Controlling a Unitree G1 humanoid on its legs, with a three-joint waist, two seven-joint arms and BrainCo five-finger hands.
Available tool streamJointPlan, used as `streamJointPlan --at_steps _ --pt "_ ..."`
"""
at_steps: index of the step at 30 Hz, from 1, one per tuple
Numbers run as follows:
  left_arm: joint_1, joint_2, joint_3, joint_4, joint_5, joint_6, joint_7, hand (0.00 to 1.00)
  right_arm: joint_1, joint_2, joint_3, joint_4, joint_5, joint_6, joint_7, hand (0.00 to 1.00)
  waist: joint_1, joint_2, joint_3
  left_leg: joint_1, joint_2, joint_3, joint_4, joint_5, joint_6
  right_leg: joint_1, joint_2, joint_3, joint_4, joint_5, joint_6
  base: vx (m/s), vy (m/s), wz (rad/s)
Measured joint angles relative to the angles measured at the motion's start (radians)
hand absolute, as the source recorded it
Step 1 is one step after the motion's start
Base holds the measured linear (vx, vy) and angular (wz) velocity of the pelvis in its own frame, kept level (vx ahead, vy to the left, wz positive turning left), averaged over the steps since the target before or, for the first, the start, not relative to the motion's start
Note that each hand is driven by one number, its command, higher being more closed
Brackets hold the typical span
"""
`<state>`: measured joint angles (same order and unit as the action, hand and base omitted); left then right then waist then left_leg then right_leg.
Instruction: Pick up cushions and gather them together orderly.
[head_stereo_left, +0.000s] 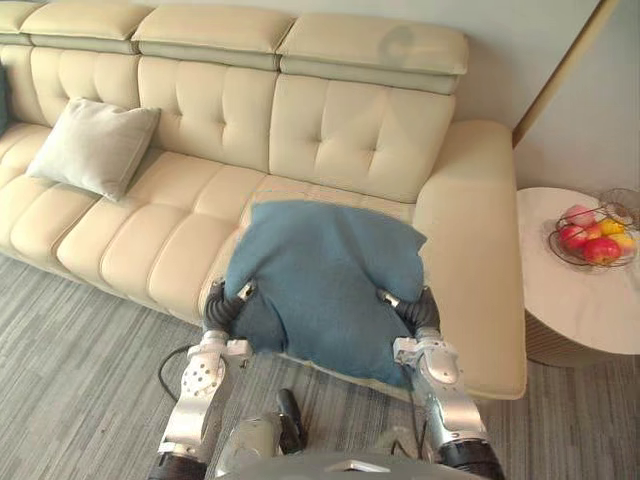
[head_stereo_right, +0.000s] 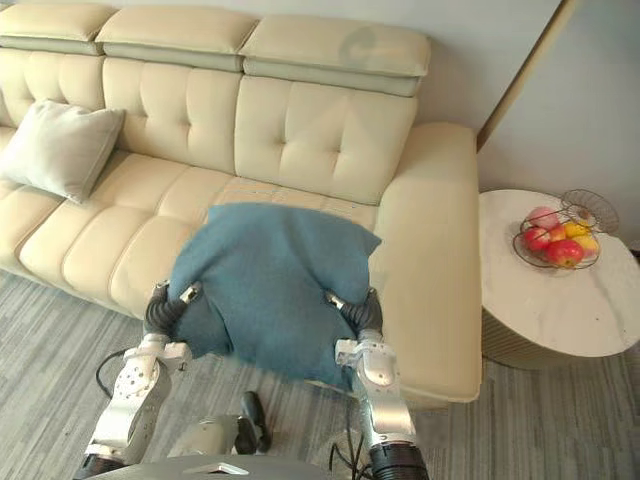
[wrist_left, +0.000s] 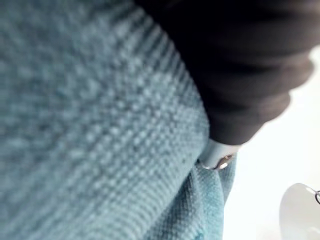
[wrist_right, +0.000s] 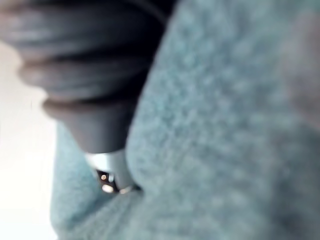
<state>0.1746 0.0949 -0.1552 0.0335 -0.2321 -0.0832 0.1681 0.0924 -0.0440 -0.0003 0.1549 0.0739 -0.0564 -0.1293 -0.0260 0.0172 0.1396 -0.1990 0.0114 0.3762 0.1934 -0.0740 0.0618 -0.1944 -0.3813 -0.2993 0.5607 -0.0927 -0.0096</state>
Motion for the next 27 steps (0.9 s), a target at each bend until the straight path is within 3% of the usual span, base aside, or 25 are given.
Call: streamJointPlan --at_steps 1,2,3,4,5,6,8,10,11,13,14,15,16,17,19,22,24,26,27 --pt "0.005 0.004 -0.001 0.002 0.000 0.003 -0.001 1.00 0.008 0.004 0.001 0.003 0.000 0.000 0.002 1.00 -0.004 -0.001 0.002 0.008 -0.001 -0.005 -0.018 0.000 0.000 -0.009 0.029 0.018 0.012 -0.023 0.006 -0.04 0.016 0.28" --pt "0.014 0.009 -0.002 0.005 0.000 0.005 -0.002 1.00 0.018 0.005 0.004 0.011 0.000 0.000 0.009 1.00 -0.014 0.002 0.003 0.020 -0.003 -0.022 -0.064 0.000 0.000 -0.023 0.097 0.029 0.013 -0.061 0.017 -0.04 0.008 0.30" --pt "0.017 0.013 -0.006 0.019 0.000 0.006 -0.007 1.00 0.019 0.007 0.005 0.022 0.001 0.004 0.015 1.00 -0.025 0.002 0.003 0.054 -0.014 -0.025 -0.188 -0.005 -0.007 -0.051 0.205 0.037 -0.049 -0.085 0.016 0.00 0.045 0.52" --pt "0.009 0.037 -0.002 0.015 0.000 0.007 -0.010 1.00 0.024 0.022 0.004 0.012 0.001 0.001 0.017 1.00 -0.052 -0.079 -0.001 0.033 -0.079 -0.008 -0.092 -0.027 0.019 -0.069 0.174 0.032 -0.121 -0.123 -0.008 0.02 0.032 0.60" --pt "-0.005 0.045 -0.003 0.015 0.001 0.006 -0.014 1.00 0.027 0.025 0.006 -0.015 0.001 -0.005 0.018 1.00 -0.060 -0.105 0.019 0.001 -0.073 0.003 0.167 -0.039 0.076 -0.087 0.167 0.037 -0.108 -0.135 -0.002 0.03 0.038 0.54" --pt "-0.026 0.006 -0.008 0.059 0.002 0.011 -0.022 1.00 0.023 -0.018 -0.004 -0.009 0.002 -0.011 0.017 1.00 -0.069 -0.058 0.053 0.076 -0.040 -0.071 0.181 -0.187 0.021 -0.078 0.197 0.082 -0.048 -0.115 0.033 -0.01 0.069 0.05" --pt "-0.027 -0.008 -0.046 0.063 0.003 0.028 -0.024 1.00 0.049 -0.045 -0.013 -0.016 0.006 0.004 0.017 1.00 -0.061 -0.015 0.042 0.097 -0.037 -0.075 0.067 -0.148 -0.001 -0.128 0.229 0.085 -0.104 -0.121 0.038 0.00 0.132 -0.25" --pt "-0.026 0.003 -0.056 0.040 0.010 0.028 -0.041 1.00 0.090 -0.045 -0.015 -0.053 0.008 0.004 0.017 1.00 -0.086 -0.011 0.040 0.086 -0.032 -0.106 0.040 -0.138 -0.010 -0.136 0.257 0.105 -0.163 -0.093 0.005 0.13 -0.060 0.35" --pt "-0.026 0.002 -0.069 0.039 0.013 0.028 -0.045 1.00 0.123 -0.045 -0.019 -0.074 0.012 0.004 0.017 1.00 -0.093 -0.012 0.040 0.074 -0.026 -0.129 0.071 -0.151 -0.019 -0.118 0.258 0.081 -0.166 -0.086 0.009 0.27 -0.197 0.65" --pt "-0.005 -0.002 -0.090 0.034 0.019 0.028 -0.047 1.00 0.183 -0.044 -0.020 -0.118 0.018 0.007 0.017 1.00 -0.084 0.008 0.028 0.072 0.023 -0.142 0.138 -0.177 -0.056 -0.067 0.274 0.024 -0.197 -0.030 0.008 0.31 -0.199 0.43" --pt "0.000 -0.002 -0.089 0.027 0.019 0.028 -0.047 1.00 0.192 -0.044 -0.019 -0.138 0.018 0.009 0.017 1.00 -0.085 0.011 0.026 0.067 0.032 -0.133 0.166 -0.175 -0.062 -0.056 0.278 0.013 -0.203 -0.036 -0.003 0.34 -0.188 0.22" --pt "0.009 -0.004 -0.085 0.010 0.017 0.028 -0.048 1.00 0.220 -0.048 -0.014 -0.198 0.019 0.010 0.017 1.00 -0.078 0.019 0.022 0.026 0.079 -0.096 0.295 -0.171 -0.068 -0.019 0.297 -0.005 -0.225 -0.040 -0.006 0.28 -0.151 0.11" --pt "0.015 -0.005 -0.083 0.004 0.017 0.028 -0.049 1.00 0.227 -0.048 -0.013 -0.216 0.019 0.010 0.017 1.00 -0.074 0.021 0.021 0.017 0.093 -0.080 0.337 -0.163 -0.069 -0.001 0.303 -0.007 -0.237 -0.041 -0.007 0.38 -0.174 -0.04" --pt "0.025 -0.012 -0.081 -0.018 0.016 0.028 -0.050 1.00 0.240 -0.055 -0.013 -0.271 0.020 0.009 0.017 1.00 -0.060 0.027 0.017 -0.011 0.139 -0.035 0.475 -0.127 -0.069 0.053 0.313 0.000 -0.278 -0.041 -0.009 0.31 -0.097 -0.16" --pt "0.042 -0.024 -0.080 -0.060 0.015 0.020 -0.051 1.00 0.246 -0.068 -0.014 -0.320 0.020 0.004 0.016 1.00 -0.037 0.030 0.010 -0.050 0.202 0.018 0.608 -0.139 -0.061 0.109 0.314 0.033 -0.325 -0.041 -0.009 0.31 -0.037 -0.39" --pt "0.056 -0.037 -0.073 -0.100 0.015 0.000 -0.062 1.00 0.247 -0.070 -0.014 -0.343 0.020 -0.011 0.016 1.00 -0.022 0.030 0.002 -0.074 0.261 0.020 0.604 -0.177 -0.066 0.150 0.302 0.071 -0.364 -0.041 -0.009 0.25 0.077 -0.38" --pt "0.058 -0.046 -0.066 -0.100 0.017 -0.003 -0.081 1.00 0.250 -0.070 -0.018 -0.342 0.020 -0.011 0.016 1.00 -0.010 0.023 -0.003 -0.079 0.257 0.005 0.425 -0.179 -0.078 0.171 0.261 0.102 -0.374 -0.037 -0.001 0.19 0.205 -0.32" --pt "0.061 -0.047 -0.064 -0.100 0.018 -0.003 -0.088 1.00 0.250 -0.070 -0.019 -0.333 0.020 -0.010 0.017 1.00 -0.005 0.026 -0.005 -0.069 0.229 -0.043 0.229 -0.134 -0.084 0.176 0.242 0.121 -0.374 -0.036 0.004 0.18 0.326 -0.36" --pt "0.074 -0.050 -0.064 -0.102 0.018 -0.003 -0.088 1.00 0.253 -0.073 -0.018 -0.332 0.020 -0.008 0.018 1.00 0.009 0.053 -0.021 -0.040 0.214 -0.128 0.061 0.044 -0.080 0.177 0.245 0.149 -0.383 -0.036 0.060 0.23 0.439 -0.85"
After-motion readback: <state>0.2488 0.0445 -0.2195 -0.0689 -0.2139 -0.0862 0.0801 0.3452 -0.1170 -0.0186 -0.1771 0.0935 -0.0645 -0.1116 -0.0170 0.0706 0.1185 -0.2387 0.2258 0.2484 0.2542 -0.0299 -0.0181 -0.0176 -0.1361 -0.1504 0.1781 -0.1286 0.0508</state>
